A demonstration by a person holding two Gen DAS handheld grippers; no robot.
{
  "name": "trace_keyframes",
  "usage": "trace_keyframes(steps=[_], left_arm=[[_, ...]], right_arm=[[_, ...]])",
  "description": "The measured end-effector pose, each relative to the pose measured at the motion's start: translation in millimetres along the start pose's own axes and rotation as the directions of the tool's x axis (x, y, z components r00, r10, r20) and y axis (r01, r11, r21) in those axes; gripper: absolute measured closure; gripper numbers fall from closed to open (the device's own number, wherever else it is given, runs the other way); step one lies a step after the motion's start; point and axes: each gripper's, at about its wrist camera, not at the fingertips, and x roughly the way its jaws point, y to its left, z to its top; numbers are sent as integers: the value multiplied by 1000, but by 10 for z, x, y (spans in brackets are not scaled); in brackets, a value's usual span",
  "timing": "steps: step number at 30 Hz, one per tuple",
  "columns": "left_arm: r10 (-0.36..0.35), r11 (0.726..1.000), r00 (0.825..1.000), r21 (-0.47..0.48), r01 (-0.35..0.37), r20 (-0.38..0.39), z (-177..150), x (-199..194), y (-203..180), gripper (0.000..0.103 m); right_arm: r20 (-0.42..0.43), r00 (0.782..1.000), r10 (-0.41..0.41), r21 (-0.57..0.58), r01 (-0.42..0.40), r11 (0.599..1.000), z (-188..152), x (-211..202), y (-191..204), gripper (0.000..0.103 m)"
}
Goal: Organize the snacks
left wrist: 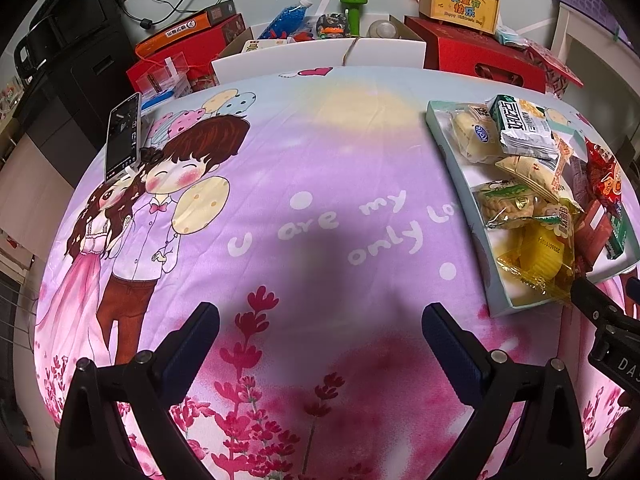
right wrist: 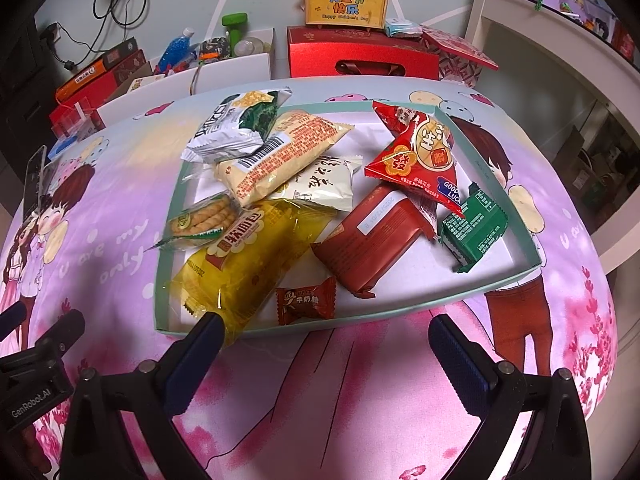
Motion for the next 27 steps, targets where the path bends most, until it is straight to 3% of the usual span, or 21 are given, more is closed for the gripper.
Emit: trace_keyframes(steps=[27], left_arm=[[3, 1000, 1000, -7, -3, -6, -16, 15, 40, 2]], right_arm=[[-1, 1000, 0, 0, 0, 1000, 3, -2, -3, 0]])
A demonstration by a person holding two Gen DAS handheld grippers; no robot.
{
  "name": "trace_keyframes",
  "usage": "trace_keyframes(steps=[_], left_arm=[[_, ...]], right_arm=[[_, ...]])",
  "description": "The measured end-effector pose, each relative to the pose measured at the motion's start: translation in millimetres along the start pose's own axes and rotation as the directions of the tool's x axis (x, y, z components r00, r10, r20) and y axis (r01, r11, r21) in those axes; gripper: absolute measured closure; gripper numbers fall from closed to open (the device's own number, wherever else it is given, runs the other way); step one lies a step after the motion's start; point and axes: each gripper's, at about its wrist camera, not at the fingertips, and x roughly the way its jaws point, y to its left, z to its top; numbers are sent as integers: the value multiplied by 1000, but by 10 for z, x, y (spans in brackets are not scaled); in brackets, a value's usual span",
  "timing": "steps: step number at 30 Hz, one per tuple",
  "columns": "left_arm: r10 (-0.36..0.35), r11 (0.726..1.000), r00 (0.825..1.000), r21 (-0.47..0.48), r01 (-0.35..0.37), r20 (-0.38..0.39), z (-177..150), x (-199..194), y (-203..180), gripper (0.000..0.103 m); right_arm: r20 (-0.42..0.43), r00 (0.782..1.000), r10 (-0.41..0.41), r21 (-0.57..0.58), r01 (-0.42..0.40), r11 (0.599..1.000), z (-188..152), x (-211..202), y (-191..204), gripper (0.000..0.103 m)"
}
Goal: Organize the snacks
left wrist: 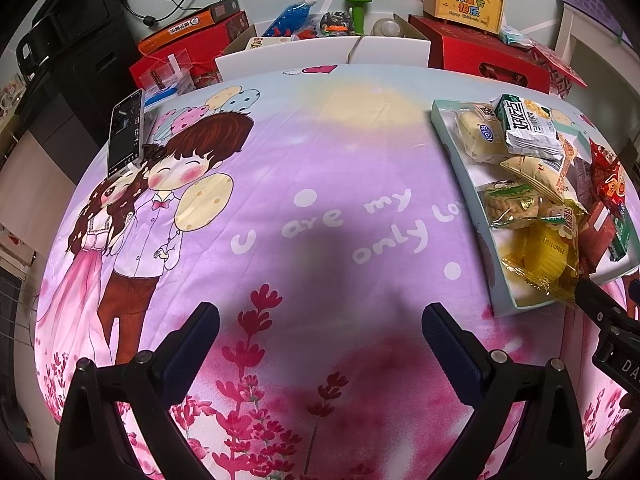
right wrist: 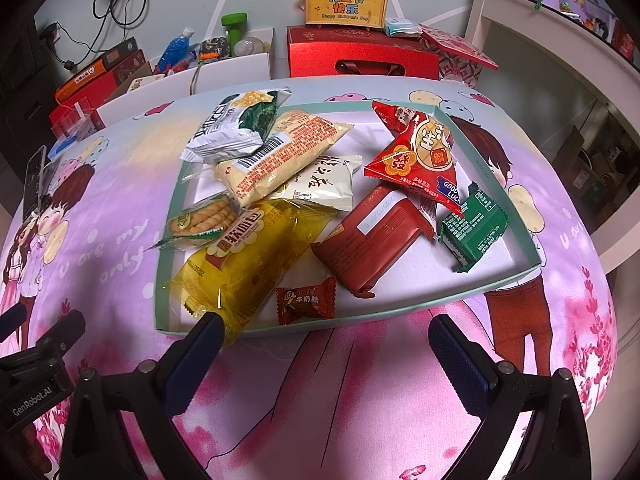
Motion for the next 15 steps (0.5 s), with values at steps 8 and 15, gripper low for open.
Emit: trace_keyframes(steps=[8, 15], left_arm=[[2, 1000, 1000, 14, -3, 20, 3, -23, -43, 2], [-9, 1000, 1000, 14, 9, 12, 16, -13, -61, 2]], right_arm=[[0, 1000, 0, 0, 0, 1000, 0, -1, -2, 0], [0, 1000, 0, -1, 0, 1000, 5, -2, -4, 0]])
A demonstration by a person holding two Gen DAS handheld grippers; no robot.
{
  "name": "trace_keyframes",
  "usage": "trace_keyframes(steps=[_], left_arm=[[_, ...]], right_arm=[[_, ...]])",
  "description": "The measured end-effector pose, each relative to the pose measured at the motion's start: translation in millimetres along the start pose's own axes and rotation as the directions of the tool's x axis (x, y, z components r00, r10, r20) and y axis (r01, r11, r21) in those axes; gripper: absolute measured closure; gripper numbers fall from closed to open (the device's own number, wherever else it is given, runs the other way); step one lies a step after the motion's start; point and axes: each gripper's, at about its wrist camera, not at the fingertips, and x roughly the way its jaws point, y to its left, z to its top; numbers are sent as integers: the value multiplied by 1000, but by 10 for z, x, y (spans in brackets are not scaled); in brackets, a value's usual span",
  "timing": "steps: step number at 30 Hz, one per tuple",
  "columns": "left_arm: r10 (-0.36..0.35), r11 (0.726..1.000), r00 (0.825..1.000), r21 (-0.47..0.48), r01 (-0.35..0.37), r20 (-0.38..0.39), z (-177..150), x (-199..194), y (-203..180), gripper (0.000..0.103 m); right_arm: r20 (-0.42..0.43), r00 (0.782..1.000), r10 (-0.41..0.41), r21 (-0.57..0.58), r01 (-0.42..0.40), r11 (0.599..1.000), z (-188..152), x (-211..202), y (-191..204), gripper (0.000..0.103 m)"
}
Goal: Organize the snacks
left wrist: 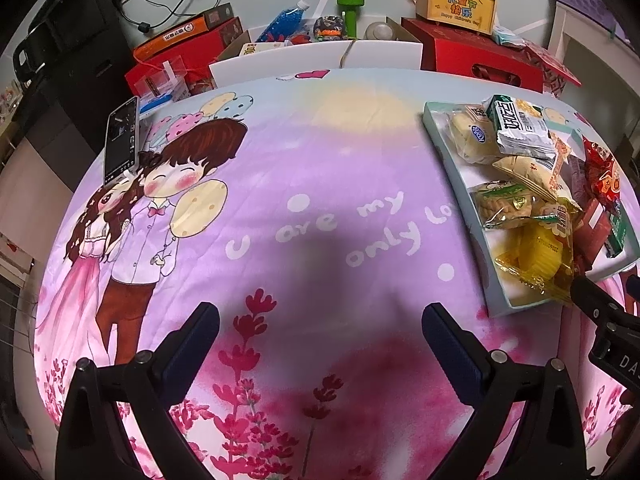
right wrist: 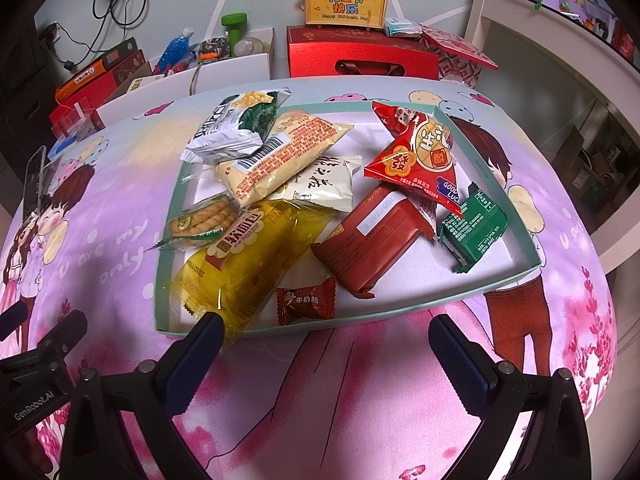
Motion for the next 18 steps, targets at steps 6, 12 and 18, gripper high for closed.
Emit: trace_keyframes(steps=[6, 12, 18], left_arm=[[2, 1000, 1000, 1, -2, -1, -3, 2, -2, 2], [2, 1000, 1000, 4, -2, -1, -8, 3, -15, 2], [2, 1000, 1000, -1, -2, -3, -4, 6, -5, 2]], right_arm=[[7, 999, 37, 9, -37, 999, 5, -10, 10, 0], [34, 993, 114, 30, -115, 993, 3, -63, 61, 1], [58, 990, 125, 44, -128, 991, -26, -73, 60, 1]])
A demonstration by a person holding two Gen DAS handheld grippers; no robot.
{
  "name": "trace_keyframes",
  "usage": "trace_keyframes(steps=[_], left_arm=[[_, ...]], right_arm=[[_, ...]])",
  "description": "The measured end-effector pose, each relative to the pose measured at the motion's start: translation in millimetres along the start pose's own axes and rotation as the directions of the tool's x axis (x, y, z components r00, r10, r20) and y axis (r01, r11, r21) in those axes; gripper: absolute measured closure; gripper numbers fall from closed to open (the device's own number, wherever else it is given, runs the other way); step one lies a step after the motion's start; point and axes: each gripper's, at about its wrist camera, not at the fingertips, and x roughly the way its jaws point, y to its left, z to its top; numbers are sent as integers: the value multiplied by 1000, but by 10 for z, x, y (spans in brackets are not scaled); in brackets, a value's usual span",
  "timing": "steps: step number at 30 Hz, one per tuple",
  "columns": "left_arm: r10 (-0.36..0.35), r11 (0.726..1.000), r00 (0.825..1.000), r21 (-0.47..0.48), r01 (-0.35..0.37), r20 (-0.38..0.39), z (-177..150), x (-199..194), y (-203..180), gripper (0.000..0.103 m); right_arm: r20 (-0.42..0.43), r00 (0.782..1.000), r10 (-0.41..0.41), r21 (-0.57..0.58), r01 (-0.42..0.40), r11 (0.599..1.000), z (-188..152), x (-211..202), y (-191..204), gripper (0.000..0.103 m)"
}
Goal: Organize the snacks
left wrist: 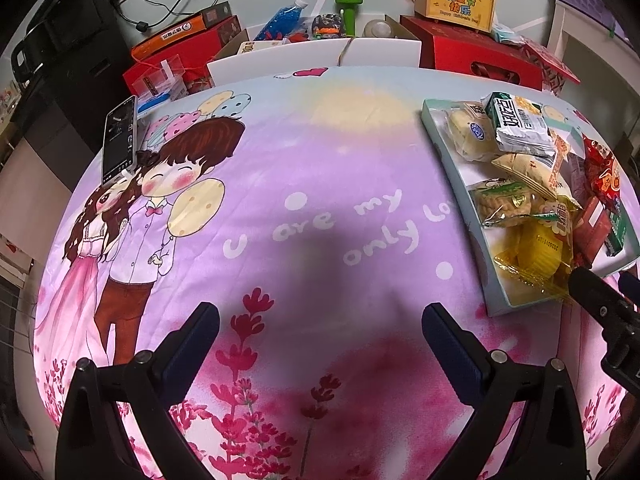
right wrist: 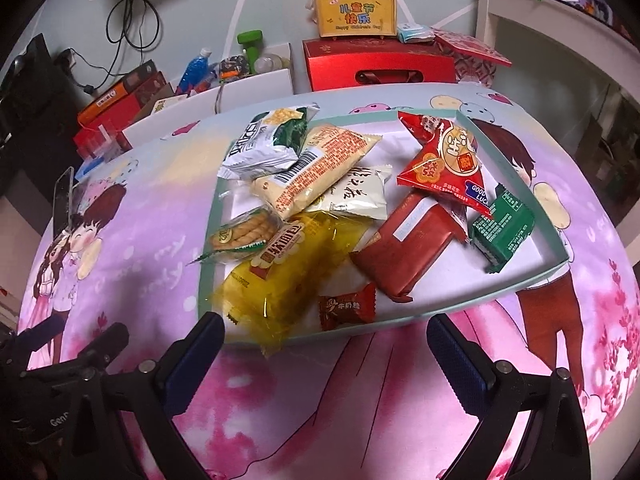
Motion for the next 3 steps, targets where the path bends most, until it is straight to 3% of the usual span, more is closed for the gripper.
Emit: trace_keyframes(steps=[3], left_arm=[[0, 1000, 1000, 2, 0, 1, 5, 1, -1, 2]], right_arm=[[0, 1000, -7, 1, 7, 1000, 1, -7, 3, 1]])
